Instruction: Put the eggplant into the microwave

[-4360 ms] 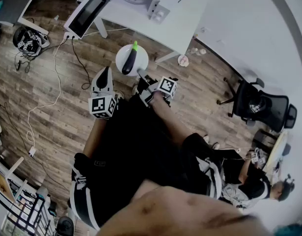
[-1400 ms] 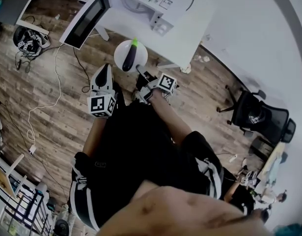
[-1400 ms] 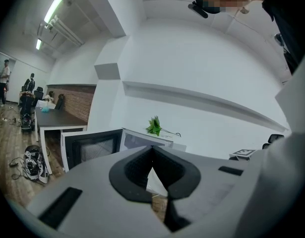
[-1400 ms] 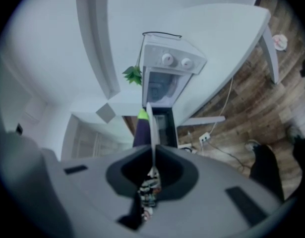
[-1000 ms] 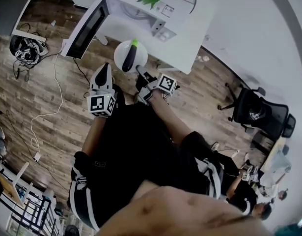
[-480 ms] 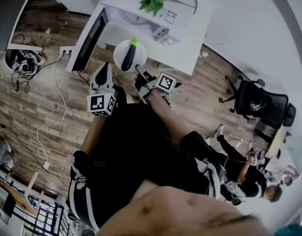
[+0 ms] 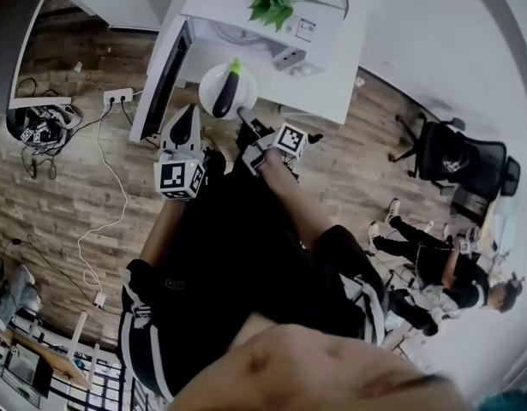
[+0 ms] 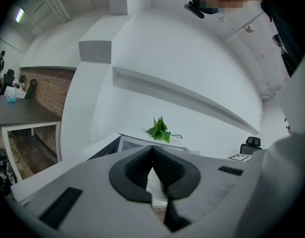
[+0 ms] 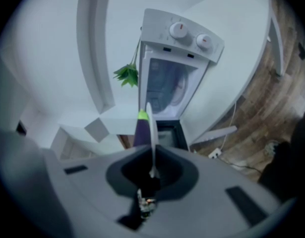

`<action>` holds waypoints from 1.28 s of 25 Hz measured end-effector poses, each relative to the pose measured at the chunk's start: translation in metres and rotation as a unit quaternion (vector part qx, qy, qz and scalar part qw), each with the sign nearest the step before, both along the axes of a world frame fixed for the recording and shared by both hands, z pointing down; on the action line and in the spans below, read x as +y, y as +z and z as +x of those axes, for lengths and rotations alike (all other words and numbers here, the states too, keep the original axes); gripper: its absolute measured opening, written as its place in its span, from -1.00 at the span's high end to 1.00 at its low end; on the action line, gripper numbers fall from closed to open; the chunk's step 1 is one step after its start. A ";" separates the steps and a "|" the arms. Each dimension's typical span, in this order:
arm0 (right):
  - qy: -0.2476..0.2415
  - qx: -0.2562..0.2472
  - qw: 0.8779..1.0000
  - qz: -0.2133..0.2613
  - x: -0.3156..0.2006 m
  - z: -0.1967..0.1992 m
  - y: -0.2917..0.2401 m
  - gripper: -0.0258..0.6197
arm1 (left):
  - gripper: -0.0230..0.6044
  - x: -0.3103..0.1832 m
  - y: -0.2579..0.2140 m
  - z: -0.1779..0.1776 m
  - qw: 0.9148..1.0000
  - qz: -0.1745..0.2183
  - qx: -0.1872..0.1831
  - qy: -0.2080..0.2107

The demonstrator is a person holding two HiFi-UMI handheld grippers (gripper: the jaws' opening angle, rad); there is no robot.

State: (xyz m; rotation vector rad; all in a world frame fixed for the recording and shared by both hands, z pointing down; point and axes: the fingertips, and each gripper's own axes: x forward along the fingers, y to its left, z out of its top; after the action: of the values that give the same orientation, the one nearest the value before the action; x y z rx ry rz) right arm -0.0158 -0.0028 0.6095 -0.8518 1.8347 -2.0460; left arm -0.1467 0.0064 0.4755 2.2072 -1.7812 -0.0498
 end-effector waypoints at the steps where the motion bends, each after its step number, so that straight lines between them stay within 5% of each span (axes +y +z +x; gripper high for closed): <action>1: 0.004 0.002 1.000 0.002 -0.002 -0.003 0.000 0.80 | 0.82 -0.002 0.000 -0.003 1.000 0.001 -0.001 0.004; 32: 0.057 0.004 0.998 -0.013 -0.053 -0.007 0.044 0.80 | 0.82 -0.069 0.015 0.016 0.999 0.003 -0.017 0.046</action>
State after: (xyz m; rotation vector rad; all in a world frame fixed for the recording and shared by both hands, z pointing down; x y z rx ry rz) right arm -0.0229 -0.0556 0.6537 -0.9504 1.7240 -2.0035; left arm -0.1308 -0.0623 0.4910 2.3041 -1.6965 0.0017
